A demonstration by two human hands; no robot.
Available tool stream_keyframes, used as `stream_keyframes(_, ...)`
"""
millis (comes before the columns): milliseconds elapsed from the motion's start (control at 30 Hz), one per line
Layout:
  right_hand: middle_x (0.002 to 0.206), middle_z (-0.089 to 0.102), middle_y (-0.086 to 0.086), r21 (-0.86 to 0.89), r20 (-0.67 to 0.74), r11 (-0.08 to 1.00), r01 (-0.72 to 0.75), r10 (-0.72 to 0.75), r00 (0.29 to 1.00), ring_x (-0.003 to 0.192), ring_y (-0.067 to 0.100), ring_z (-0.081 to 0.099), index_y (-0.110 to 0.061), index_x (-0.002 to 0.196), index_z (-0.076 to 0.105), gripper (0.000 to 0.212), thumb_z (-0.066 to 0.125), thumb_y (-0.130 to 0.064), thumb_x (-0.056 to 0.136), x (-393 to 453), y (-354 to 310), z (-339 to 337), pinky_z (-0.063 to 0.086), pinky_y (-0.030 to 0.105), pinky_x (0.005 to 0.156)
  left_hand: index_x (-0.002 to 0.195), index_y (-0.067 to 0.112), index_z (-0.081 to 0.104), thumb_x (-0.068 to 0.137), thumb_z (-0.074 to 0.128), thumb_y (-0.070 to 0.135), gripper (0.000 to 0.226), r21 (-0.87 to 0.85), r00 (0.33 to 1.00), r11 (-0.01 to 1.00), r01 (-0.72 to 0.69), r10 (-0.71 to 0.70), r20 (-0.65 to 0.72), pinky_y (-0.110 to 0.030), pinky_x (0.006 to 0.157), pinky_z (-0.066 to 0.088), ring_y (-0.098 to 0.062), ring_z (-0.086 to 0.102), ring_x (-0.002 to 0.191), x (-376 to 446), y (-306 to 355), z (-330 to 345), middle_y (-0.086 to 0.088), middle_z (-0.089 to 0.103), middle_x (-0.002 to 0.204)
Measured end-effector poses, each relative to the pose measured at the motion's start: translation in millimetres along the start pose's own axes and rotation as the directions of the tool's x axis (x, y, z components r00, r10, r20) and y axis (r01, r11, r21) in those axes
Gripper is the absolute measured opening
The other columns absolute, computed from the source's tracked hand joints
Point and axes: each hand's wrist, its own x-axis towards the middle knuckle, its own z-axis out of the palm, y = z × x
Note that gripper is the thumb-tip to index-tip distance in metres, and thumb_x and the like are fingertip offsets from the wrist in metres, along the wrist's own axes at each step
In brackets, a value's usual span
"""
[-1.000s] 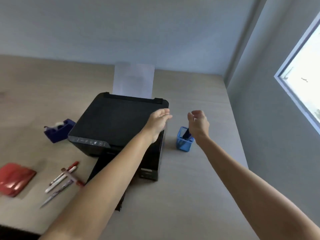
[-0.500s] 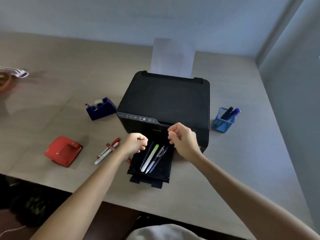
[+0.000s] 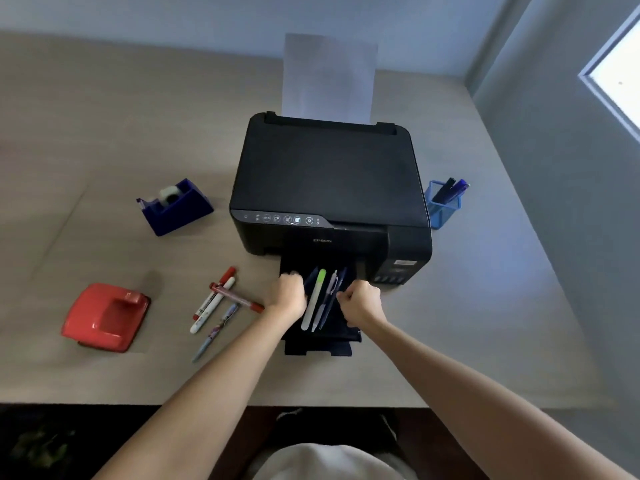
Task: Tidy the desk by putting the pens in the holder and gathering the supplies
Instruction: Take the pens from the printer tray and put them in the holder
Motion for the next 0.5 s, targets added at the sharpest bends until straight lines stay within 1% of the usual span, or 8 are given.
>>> stream_keyframes(67,0.084,0.065,0.016,-0.037,-0.016,0.999,-0.027,0.026,1.0,0.064,0.034,0.067,-0.005,0.076,0.052,0.026,0.055,-0.027,0.091,2.0,-6.9,4.2,0.062,0.042,0.065,0.12,0.002,0.056,0.091,0.055,0.008,0.03,0.053,1.0,0.999,0.008,-0.008,-0.008,-0.04,0.077,0.055,-0.034,0.068,0.102,-0.3,-6.4,1.9,-0.017,0.066,0.115)
stream_keyframes(133,0.087,0.062,0.013,-0.072,-0.027,0.996,-0.05,0.048,0.998,0.074,0.035,0.066,-0.007,0.082,0.051,0.024,0.056,-0.028,0.09,1.3,-14.1,5.6,0.058,0.04,0.067,0.123,-0.001,0.05,0.093,0.052,0.008,0.032,0.052,1.0,0.999,-0.001,0.002,-0.028,-0.039,0.077,0.055,-0.034,0.067,0.104,-2.3,-12.5,2.5,-0.019,0.065,0.118)
stream_keyframes(167,0.086,0.059,0.011,-0.094,-0.028,0.994,-0.058,0.055,0.998,0.076,0.034,0.064,-0.007,0.084,0.051,0.023,0.057,-0.029,0.09,0.1,-16.9,4.9,0.055,0.037,0.066,0.123,-0.002,0.048,0.094,0.05,0.009,0.032,0.031,0.999,0.999,-0.023,0.024,-0.038,-0.039,0.077,0.054,-0.034,0.067,0.105,-4.0,-13.9,1.8,-0.021,0.064,0.118)
stream_keyframes(267,0.086,0.054,0.008,-0.167,-0.032,0.983,-0.08,0.076,0.997,0.076,0.029,0.055,-0.008,0.084,0.05,0.02,0.058,-0.026,0.089,1.5,-19.3,2.6,0.046,0.033,0.066,0.124,-0.006,0.041,0.095,0.043,0.004,0.03,-0.132,0.997,0.989,-0.065,0.06,-0.042,-0.041,0.077,0.05,-0.039,0.064,0.105,-10.1,-11.6,-0.1,-0.026,0.062,0.117)
stream_keyframes(333,0.091,0.058,0.011,-0.206,-0.033,0.974,-0.092,0.087,0.996,0.082,0.031,0.059,-0.008,0.088,0.052,0.014,0.057,-0.021,0.089,4.0,-17.6,1.7,0.048,0.034,0.069,0.123,-0.007,0.041,0.095,0.04,0.003,0.03,-0.243,0.996,0.966,-0.084,0.076,-0.041,-0.044,0.075,0.048,-0.043,0.063,0.104,-12.6,-4.8,1.2,-0.029,0.062,0.116)
stream_keyframes(400,0.101,0.064,0.014,-0.22,-0.04,0.97,-0.101,0.094,0.995,0.092,0.034,0.064,-0.006,0.097,0.057,0.013,0.055,-0.017,0.09,6.2,-14.9,0.4,0.049,0.035,0.071,0.118,-0.006,0.044,0.095,0.045,0.012,0.029,-0.301,0.995,0.948,-0.102,0.092,-0.045,-0.043,0.076,0.049,-0.044,0.063,0.103,-14.1,3.0,3.3,-0.029,0.062,0.115)
stream_keyframes(467,0.107,0.065,0.015,-0.237,-0.032,0.965,-0.113,0.108,0.994,0.097,0.035,0.065,-0.003,0.105,0.06,0.019,0.053,-0.013,0.09,7.9,-10.6,-1.6,0.047,0.034,0.071,0.117,-0.004,0.047,0.094,0.053,0.023,0.035,-0.277,0.996,0.957,-0.087,0.084,-0.023,-0.042,0.079,0.051,-0.042,0.064,0.103,-13.5,9.2,5.9,-0.026,0.06,0.117)
stream_keyframes(500,0.109,0.065,0.016,-0.24,-0.026,0.963,-0.123,0.12,0.992,0.098,0.035,0.064,-0.002,0.107,0.06,0.021,0.052,-0.013,0.091,8.3,-8.7,-2.7,0.047,0.034,0.071,0.118,-0.002,0.047,0.093,0.055,0.024,0.037,-0.249,0.997,0.966,-0.074,0.075,-0.005,-0.042,0.079,0.051,-0.04,0.064,0.104,-13.5,11.0,6.6,-0.023,0.058,0.119)
